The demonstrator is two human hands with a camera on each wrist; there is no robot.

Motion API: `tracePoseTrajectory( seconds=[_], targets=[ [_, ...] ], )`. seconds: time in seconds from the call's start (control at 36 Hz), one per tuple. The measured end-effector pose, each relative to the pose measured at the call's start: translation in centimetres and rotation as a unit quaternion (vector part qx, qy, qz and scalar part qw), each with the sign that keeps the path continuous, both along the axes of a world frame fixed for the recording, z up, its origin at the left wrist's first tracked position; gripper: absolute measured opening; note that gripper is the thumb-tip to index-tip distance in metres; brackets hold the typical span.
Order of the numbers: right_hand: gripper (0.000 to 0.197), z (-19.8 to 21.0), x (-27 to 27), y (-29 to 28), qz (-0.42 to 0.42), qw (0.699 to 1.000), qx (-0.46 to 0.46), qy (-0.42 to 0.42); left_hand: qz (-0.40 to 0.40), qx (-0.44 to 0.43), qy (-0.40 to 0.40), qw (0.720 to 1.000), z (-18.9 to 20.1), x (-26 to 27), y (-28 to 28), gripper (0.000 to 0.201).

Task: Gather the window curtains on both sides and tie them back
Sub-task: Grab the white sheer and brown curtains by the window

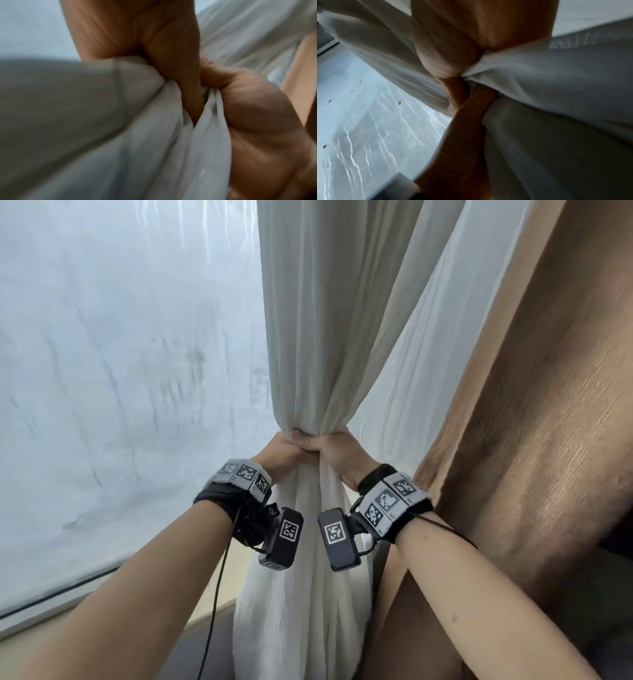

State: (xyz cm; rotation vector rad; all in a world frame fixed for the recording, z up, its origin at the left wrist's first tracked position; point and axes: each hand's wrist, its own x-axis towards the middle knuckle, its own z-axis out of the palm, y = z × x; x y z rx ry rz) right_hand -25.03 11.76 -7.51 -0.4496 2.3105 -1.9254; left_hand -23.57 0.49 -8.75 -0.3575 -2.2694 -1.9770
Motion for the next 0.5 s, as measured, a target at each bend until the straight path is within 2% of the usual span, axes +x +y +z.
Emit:
tracePoseTrajectory(
  seconds=[0.06, 0.17, 0.19, 0.25, 0.31, 0.36, 0.39, 0.44, 0.5],
  targets=[
    [0.044, 0.2, 0.2, 0.6, -0.036, 0.999, 0.018, 0.034, 0.027, -0.011, -0.006, 1.000, -0.4, -0.2, 0.5, 0.018],
    [0.057, 0.4, 0.8, 1.2, -0.180, 0.976, 0.049, 0.114, 0.087, -0.056, -0.025, 0.994, -0.5, -0.9, 1.5, 0.008],
    [0.064, 0.3, 1.0, 1.1, -0.212, 0.967, 0.032, 0.134, 0.095, -0.062, -0.035, 0.993, -0.4, -1.1, 1.6, 0.004],
    [0.086, 0.0, 1.0, 0.9, -0.281, 0.944, 0.006, 0.172, 0.119, -0.072, -0.053, 0.989, -0.4, -1.4, 1.3, 0.009],
    [0.109, 0.0, 0.4, 1.0, -0.327, 0.925, 0.037, 0.189, 0.133, -0.064, -0.070, 0.987, -0.4, -1.5, 0.6, 0.007],
    [0.135, 0.4, -0.6, 1.5, -0.337, 0.927, 0.076, 0.143, 0.119, -0.066, -0.088, 0.987, -0.3, -1.5, -0.4, 0.005],
    [0.145, 0.7, -1.3, 2.0, -0.330, 0.935, 0.082, 0.098, 0.105, -0.068, -0.096, 0.988, -0.3, -1.5, -0.9, 0.010],
    [0.156, 1.4, -2.5, 3.1, -0.297, 0.953, 0.049, 0.014, 0.069, -0.081, -0.103, 0.989, -0.2, -1.2, -1.6, 0.020],
    [0.163, 1.7, -3.4, 3.9, -0.249, 0.968, 0.002, -0.026, 0.041, -0.091, -0.103, 0.990, -0.3, -1.0, -1.8, 0.029]
  ],
)
